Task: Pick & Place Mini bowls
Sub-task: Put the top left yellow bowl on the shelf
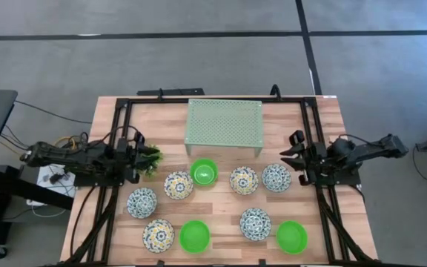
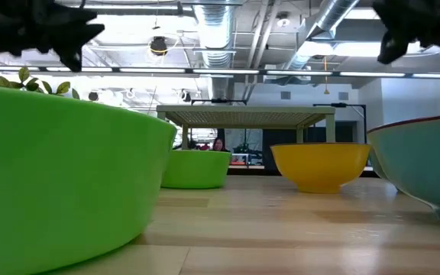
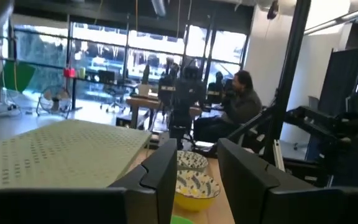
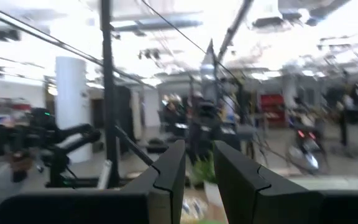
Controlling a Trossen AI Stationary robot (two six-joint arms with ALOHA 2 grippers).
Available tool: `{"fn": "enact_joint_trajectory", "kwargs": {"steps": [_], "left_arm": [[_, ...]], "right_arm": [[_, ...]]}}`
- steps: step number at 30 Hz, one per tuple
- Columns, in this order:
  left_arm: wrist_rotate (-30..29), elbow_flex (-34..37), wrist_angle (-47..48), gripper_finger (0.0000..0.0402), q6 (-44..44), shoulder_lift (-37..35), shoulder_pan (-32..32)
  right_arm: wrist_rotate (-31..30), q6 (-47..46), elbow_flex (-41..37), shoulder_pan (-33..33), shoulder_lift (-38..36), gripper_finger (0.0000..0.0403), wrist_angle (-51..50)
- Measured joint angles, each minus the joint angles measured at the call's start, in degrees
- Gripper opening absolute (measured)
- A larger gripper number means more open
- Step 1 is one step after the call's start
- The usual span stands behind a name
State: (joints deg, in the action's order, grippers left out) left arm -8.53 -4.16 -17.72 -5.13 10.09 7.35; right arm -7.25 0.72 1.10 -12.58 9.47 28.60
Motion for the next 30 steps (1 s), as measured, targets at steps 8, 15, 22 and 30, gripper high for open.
{"fn": "enact_joint_trajectory", "kwargs": {"steps": [8,15,22,30], "left_arm": [[1.4,-16.0,1.4,0.0117,1.7,24.0,0.0],[5.6,-28.1,16.1,0.0117,-1.4,41.6,1.1],[5.6,-31.6,30.2,0.0117,-5.3,50.2,1.2],[3.9,-31.7,33.3,0.0117,-6.2,57.0,1.2]], "right_arm": [[1.3,-3.0,9.7,0.0,17.3,0.0079,1.9],[1.3,-0.7,21.2,0.0,34.8,0.0079,-4.1],[1.3,1.3,28.6,0.0,47.6,0.0079,-7.3],[1.2,1.4,33.7,0.3,55.7,0.0079,-7.4]]}}
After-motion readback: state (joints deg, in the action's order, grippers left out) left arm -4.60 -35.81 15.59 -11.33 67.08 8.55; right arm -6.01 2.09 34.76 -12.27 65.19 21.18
